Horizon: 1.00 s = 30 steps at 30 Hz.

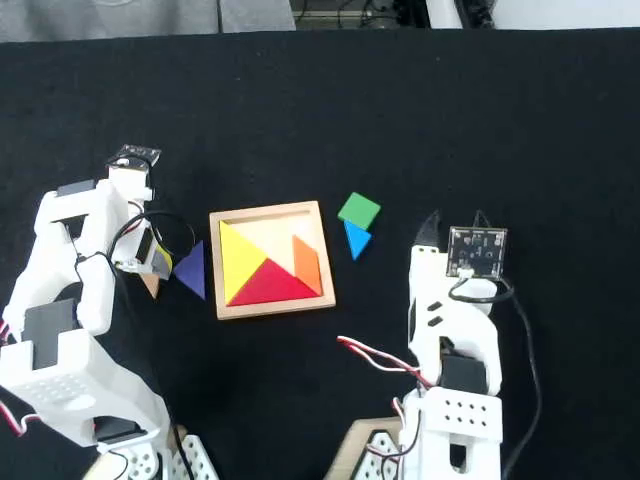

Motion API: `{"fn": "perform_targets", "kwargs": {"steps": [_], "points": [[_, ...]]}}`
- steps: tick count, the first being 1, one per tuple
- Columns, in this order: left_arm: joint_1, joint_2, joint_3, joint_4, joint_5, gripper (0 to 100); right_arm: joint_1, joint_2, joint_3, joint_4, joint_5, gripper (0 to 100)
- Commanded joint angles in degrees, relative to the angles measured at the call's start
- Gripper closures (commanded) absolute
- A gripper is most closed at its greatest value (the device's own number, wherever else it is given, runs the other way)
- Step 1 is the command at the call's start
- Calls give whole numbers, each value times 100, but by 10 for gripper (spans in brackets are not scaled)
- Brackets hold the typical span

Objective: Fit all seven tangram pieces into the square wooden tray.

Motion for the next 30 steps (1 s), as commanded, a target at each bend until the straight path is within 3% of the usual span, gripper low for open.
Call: {"fn": "perform_targets", "kwargs": {"steps": [1, 4, 12, 18, 30], "points": [[22, 18, -127, 0, 35, 812, -70, -22, -110, -149, -9, 800], [31, 18, -127, 0, 26, 857, -70, -22, -110, -149, -9, 800], [207, 0, -163, 202, 62, 859, -62, -22, -110, -149, -9, 800], [347, -343, -822, 1108, 774, 859, -70, -22, -110, -149, -9, 800], [321, -1134, -2167, 2699, 941, 859, -70, -22, -110, -149, -9, 800]]}}
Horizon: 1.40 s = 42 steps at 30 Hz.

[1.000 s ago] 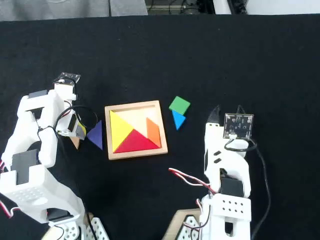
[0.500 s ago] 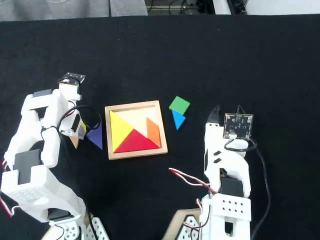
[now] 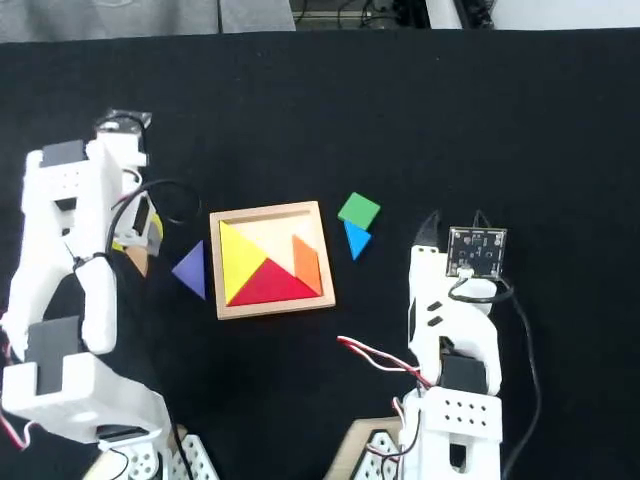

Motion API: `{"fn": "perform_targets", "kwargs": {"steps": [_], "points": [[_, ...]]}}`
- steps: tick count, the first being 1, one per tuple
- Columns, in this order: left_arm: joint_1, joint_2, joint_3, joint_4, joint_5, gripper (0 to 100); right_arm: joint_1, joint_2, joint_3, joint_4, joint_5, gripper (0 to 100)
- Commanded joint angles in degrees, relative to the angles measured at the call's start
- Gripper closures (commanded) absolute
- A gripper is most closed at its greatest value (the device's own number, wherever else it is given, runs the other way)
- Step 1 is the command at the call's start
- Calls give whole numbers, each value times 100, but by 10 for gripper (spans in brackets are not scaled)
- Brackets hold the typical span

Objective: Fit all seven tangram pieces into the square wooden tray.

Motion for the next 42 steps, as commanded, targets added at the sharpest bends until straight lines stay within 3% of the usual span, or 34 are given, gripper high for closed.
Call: {"fn": "perform_targets", "kwargs": {"steps": [1, 6, 12, 33, 42], "points": [[40, -413, -743, 589, 281, 859, -70, -22, -110, -149, -9, 800], [75, -431, -1244, 1090, 826, 859, -70, -22, -110, -149, -9, 800], [286, -431, -1473, 1125, 1407, 859, -70, -22, -110, -149, -9, 800], [2879, -360, -1464, 1011, 3288, 855, -26, -22, -136, -149, -9, 800], [3336, -281, -1420, 431, 3789, 856, -26, -22, -136, -149, -9, 800]]}}
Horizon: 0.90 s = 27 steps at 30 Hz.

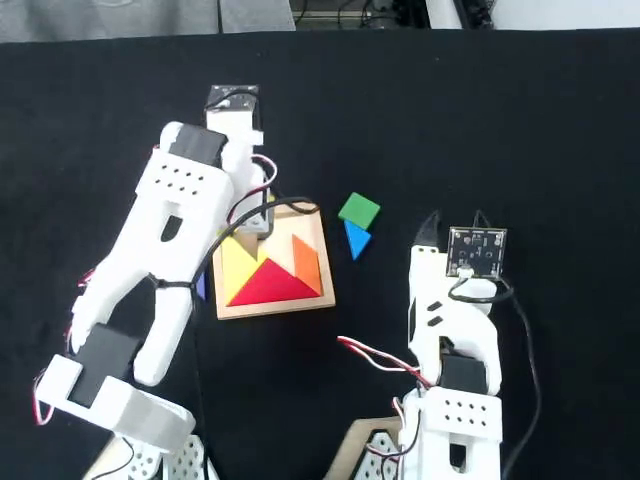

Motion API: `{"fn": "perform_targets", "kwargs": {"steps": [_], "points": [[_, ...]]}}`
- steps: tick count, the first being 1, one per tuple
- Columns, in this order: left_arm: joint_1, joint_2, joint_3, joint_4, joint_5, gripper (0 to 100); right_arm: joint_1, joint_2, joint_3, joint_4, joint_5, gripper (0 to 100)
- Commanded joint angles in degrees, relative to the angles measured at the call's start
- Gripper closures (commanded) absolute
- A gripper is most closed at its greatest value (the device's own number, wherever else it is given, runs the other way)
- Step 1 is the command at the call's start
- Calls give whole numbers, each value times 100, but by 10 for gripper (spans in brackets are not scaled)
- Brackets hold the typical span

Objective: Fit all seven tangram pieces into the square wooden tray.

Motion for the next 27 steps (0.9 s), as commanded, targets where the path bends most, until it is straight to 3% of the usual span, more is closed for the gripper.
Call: {"fn": "perform_targets", "kwargs": {"steps": [1, 12, 18, 27], "points": [[374, -35, -286, -325, 237, 855, -26, -22, -136, -149, -9, 800], [690, 1644, -664, -932, 651, 859, -26, -22, -136, -158, -9, 800], [646, 1960, -655, -1468, 668, 859, -26, -22, -136, -158, -9, 800], [567, 2321, -655, -1503, 897, 859, -35, -22, -145, -158, -9, 800]]}}
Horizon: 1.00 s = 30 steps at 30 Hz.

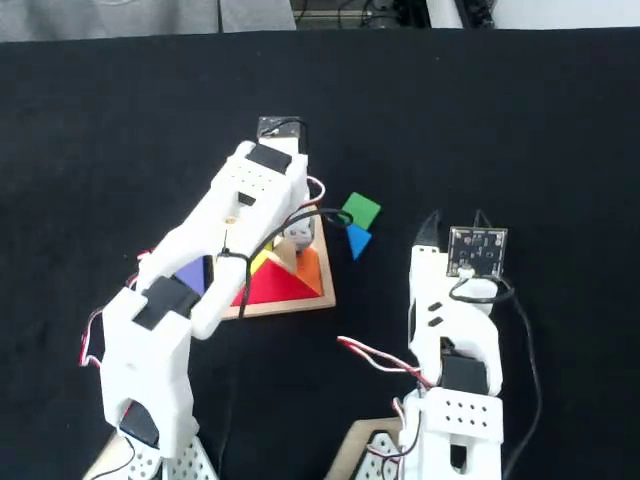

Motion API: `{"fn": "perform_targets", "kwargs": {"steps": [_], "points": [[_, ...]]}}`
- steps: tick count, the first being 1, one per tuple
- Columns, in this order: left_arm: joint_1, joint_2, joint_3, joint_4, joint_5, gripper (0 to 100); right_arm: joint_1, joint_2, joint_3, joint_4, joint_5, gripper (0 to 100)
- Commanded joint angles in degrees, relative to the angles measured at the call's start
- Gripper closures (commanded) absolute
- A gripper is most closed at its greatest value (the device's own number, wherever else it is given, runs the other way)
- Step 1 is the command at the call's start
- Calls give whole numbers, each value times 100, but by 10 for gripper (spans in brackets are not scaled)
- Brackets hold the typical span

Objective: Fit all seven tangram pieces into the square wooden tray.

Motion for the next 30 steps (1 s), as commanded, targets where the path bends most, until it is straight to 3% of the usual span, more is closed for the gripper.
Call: {"fn": "perform_targets", "kwargs": {"steps": [1, 4, 10, 23, 30], "points": [[-75, -26, -286, -53, 79, 856, -35, -22, -145, -149, -9, 800], [-92, -26, -286, -35, 70, 845, -35, -22, -145, -149, -9, 800], [-92, -35, -215, -18, 88, 713, -35, -22, -145, -149, -9, 800], [-277, 26, -716, -70, 44, 711, -35, -22, -145, -149, -9, 800], [-40, 44, -629, -70, 53, 711, -35, -22, -145, -149, -9, 800]]}}
